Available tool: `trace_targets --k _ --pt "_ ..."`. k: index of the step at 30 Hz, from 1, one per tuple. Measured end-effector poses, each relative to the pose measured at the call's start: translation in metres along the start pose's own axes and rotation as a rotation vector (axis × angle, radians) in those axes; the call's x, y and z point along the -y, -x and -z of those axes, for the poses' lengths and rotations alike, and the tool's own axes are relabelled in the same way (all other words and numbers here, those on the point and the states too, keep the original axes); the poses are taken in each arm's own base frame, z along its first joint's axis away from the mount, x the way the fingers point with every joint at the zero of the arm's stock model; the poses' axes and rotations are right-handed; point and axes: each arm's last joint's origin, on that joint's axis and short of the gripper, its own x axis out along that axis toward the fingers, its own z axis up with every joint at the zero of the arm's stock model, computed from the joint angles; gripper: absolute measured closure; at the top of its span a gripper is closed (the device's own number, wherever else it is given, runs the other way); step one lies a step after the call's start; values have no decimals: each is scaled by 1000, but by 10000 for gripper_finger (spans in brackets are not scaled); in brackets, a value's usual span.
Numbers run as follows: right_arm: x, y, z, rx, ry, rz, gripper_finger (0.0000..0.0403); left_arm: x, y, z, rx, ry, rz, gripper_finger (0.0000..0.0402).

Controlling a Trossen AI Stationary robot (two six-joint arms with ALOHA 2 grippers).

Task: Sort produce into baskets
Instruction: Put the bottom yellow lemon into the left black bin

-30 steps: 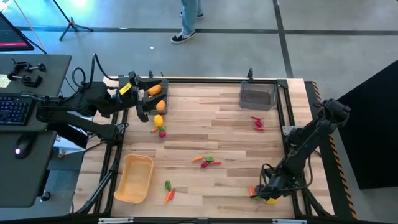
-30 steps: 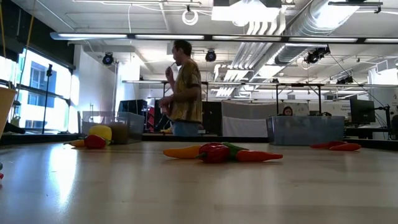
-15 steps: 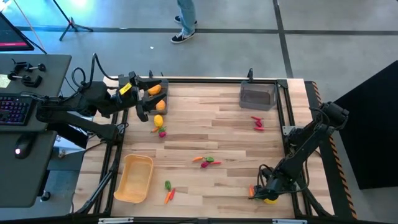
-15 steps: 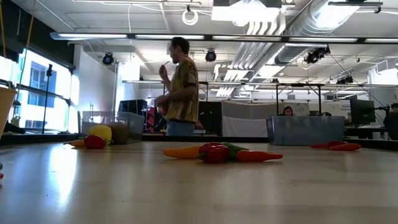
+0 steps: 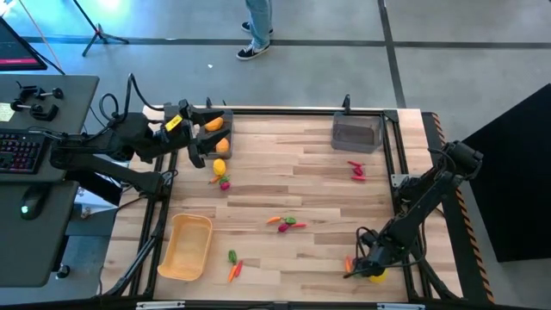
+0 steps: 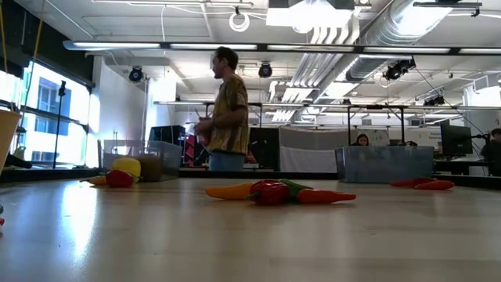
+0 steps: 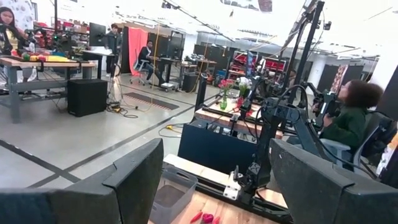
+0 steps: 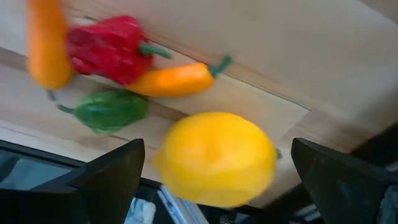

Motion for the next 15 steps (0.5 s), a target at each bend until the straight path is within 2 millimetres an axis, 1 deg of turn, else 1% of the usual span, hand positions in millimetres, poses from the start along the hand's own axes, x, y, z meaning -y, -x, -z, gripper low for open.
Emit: trace_targets --k 3,6,11,13,15 --pt "-2 0 1 3 11 -28 6 -1 -1 1 -3 -3 -6 123" --pt "-1 1 1 -9 -2 -19 6 0 -3 2 -7 -5 -7 123" --pt "7 10 1 12 -150 16 6 2 -7 6 -24 -14 -9 123" --pt "8 13 4 4 -217 4 6 3 -10 7 -30 -18 -10 123" --pt "8 12 8 -23 -239 -6 6 4 -12 9 -39 -22 -11 123"
